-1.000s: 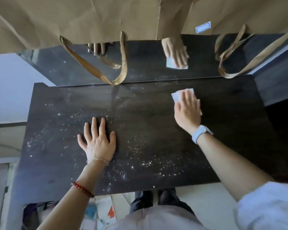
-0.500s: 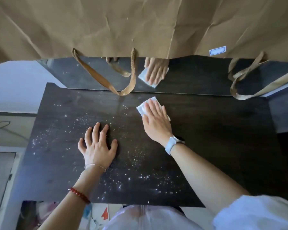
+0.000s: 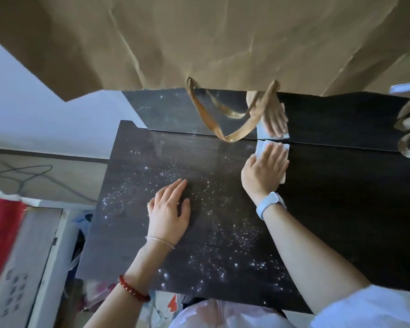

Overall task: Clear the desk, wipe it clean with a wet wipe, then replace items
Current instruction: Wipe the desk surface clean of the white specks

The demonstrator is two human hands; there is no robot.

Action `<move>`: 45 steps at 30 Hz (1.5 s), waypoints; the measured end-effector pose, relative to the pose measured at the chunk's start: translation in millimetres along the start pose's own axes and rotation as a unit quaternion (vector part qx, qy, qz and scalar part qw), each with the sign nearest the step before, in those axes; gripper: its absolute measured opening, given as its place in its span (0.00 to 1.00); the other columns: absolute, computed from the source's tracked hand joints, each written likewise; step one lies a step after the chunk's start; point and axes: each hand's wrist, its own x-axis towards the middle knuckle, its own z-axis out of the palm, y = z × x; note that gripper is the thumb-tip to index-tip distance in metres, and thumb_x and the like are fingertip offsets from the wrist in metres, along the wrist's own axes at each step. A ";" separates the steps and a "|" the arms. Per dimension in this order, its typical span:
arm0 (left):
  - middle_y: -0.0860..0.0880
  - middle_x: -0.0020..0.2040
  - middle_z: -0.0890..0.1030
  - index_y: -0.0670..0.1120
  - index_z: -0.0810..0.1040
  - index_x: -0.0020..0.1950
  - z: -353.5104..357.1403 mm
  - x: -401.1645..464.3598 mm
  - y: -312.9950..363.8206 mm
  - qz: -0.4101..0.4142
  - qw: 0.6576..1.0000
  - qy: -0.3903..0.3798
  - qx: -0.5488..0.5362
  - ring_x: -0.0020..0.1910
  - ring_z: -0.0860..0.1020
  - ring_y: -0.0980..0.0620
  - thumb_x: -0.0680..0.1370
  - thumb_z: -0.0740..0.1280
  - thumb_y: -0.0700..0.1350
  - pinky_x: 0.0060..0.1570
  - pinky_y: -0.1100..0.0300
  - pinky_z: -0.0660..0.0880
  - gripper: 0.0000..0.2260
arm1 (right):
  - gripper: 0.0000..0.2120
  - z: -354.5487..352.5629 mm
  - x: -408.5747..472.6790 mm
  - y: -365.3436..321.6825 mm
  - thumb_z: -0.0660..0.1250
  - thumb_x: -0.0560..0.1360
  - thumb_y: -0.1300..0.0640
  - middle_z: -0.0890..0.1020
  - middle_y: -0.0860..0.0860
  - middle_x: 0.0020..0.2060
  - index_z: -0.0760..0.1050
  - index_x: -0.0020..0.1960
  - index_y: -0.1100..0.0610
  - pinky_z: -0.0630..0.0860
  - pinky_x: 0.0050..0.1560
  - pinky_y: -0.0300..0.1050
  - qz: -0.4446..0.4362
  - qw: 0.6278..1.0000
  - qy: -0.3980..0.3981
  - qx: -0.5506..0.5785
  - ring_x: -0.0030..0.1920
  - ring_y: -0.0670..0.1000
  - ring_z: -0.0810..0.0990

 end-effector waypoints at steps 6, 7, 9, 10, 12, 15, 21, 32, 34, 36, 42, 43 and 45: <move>0.42 0.66 0.72 0.45 0.73 0.64 -44.6 14.6 -77.1 -0.060 0.995 0.067 0.042 0.64 0.68 0.38 0.73 0.55 0.50 0.61 0.41 0.63 0.22 | 0.28 63.3 -50.6 -120.0 0.53 0.78 0.53 0.50 0.60 0.75 0.50 0.74 0.62 0.38 0.72 0.53 -0.084 0.996 -0.040 -0.005 0.75 0.58 0.44; 0.42 0.67 0.70 0.45 0.71 0.65 -50.4 16.6 -89.5 -0.073 0.994 0.067 0.051 0.66 0.66 0.38 0.72 0.57 0.49 0.62 0.40 0.61 0.23 | 0.28 72.0 -58.4 -135.3 0.52 0.78 0.52 0.49 0.59 0.75 0.49 0.74 0.61 0.37 0.72 0.52 -0.135 0.989 -0.061 -0.011 0.75 0.57 0.44; 0.42 0.71 0.65 0.45 0.66 0.69 -58.9 19.5 -109.8 -0.094 0.992 0.047 0.063 0.70 0.61 0.40 0.72 0.56 0.50 0.66 0.42 0.58 0.25 | 0.26 78.8 -69.4 -152.9 0.51 0.79 0.52 0.50 0.57 0.75 0.50 0.74 0.59 0.38 0.72 0.52 -0.244 0.963 -0.113 -0.034 0.75 0.56 0.44; 0.42 0.73 0.61 0.45 0.63 0.71 -61.1 20.7 -117.6 -0.100 0.992 0.033 0.066 0.72 0.58 0.42 0.74 0.55 0.51 0.67 0.43 0.56 0.26 | 0.25 77.4 -70.2 -151.8 0.50 0.79 0.53 0.51 0.56 0.75 0.51 0.74 0.58 0.40 0.72 0.52 -0.281 0.949 -0.133 -0.042 0.75 0.56 0.45; 0.44 0.75 0.54 0.45 0.55 0.73 -61.3 23.5 -128.8 -0.116 0.991 0.005 0.059 0.74 0.52 0.46 0.77 0.56 0.51 0.69 0.46 0.52 0.26 | 0.24 68.2 -64.7 -133.0 0.45 0.78 0.52 0.55 0.55 0.74 0.55 0.73 0.58 0.46 0.73 0.55 -0.299 0.945 -0.125 -0.051 0.74 0.56 0.49; 0.46 0.76 0.52 0.43 0.49 0.74 -58.2 23.3 -135.0 -0.118 0.992 -0.019 0.031 0.75 0.50 0.50 0.79 0.57 0.49 0.70 0.49 0.52 0.28 | 0.25 46.6 -50.5 -81.2 0.44 0.77 0.53 0.59 0.59 0.73 0.56 0.72 0.61 0.50 0.72 0.57 -0.150 0.986 -0.017 -0.066 0.73 0.59 0.53; 0.49 0.75 0.58 0.45 0.53 0.74 -66.1 23.5 -142.2 -0.100 0.993 -0.011 -0.059 0.75 0.51 0.51 0.80 0.55 0.46 0.68 0.51 0.57 0.24 | 0.27 62.4 -46.6 -130.2 0.49 0.79 0.54 0.51 0.61 0.74 0.49 0.73 0.64 0.41 0.72 0.54 0.005 0.999 -0.009 -0.042 0.75 0.58 0.45; 0.51 0.75 0.57 0.48 0.53 0.74 -69.0 20.7 -152.3 -0.069 0.993 -0.029 -0.088 0.74 0.53 0.51 0.80 0.54 0.44 0.69 0.54 0.57 0.23 | 0.25 74.0 -54.6 -145.1 0.40 0.76 0.51 0.65 0.56 0.69 0.62 0.68 0.59 0.57 0.69 0.57 -0.249 0.964 -0.065 -0.067 0.72 0.55 0.57; 0.51 0.75 0.57 0.47 0.54 0.74 -69.0 21.1 -154.6 -0.063 0.993 -0.025 -0.101 0.74 0.54 0.52 0.80 0.54 0.44 0.69 0.56 0.56 0.22 | 0.23 56.3 -42.8 -111.0 0.45 0.80 0.54 0.56 0.57 0.74 0.53 0.73 0.61 0.48 0.72 0.55 -0.128 0.987 -0.047 -0.086 0.74 0.56 0.51; 0.51 0.75 0.58 0.48 0.54 0.74 -69.6 21.6 -158.2 -0.058 0.991 -0.020 -0.115 0.74 0.54 0.53 0.80 0.54 0.44 0.69 0.59 0.55 0.22 | 0.24 53.0 -40.4 -106.0 0.45 0.80 0.54 0.53 0.59 0.74 0.51 0.73 0.63 0.44 0.72 0.54 -0.049 0.995 -0.036 -0.075 0.75 0.57 0.48; 0.48 0.71 0.67 0.53 0.56 0.73 -75.0 24.7 -163.4 -0.090 0.979 -0.049 -0.175 0.68 0.66 0.48 0.80 0.55 0.44 0.61 0.59 0.64 0.21 | 0.23 107.2 -89.3 -200.1 0.48 0.77 0.51 0.60 0.57 0.72 0.59 0.70 0.58 0.50 0.73 0.56 -0.313 0.940 -0.112 -0.077 0.74 0.58 0.51; 0.48 0.70 0.68 0.53 0.57 0.73 -76.8 25.1 -164.6 -0.095 0.977 -0.058 -0.181 0.67 0.67 0.47 0.80 0.55 0.44 0.61 0.59 0.64 0.21 | 0.21 109.9 -87.1 -212.0 0.50 0.78 0.53 0.59 0.56 0.73 0.59 0.70 0.56 0.49 0.73 0.56 -0.363 0.920 -0.126 -0.084 0.74 0.58 0.50; 0.47 0.68 0.71 0.53 0.60 0.72 -81.2 24.2 -167.3 -0.098 0.973 -0.063 -0.200 0.67 0.68 0.48 0.80 0.56 0.45 0.62 0.60 0.63 0.20 | 0.22 109.6 -68.6 -227.9 0.48 0.80 0.53 0.52 0.54 0.75 0.53 0.73 0.55 0.42 0.73 0.52 -0.406 0.892 -0.169 -0.102 0.75 0.55 0.45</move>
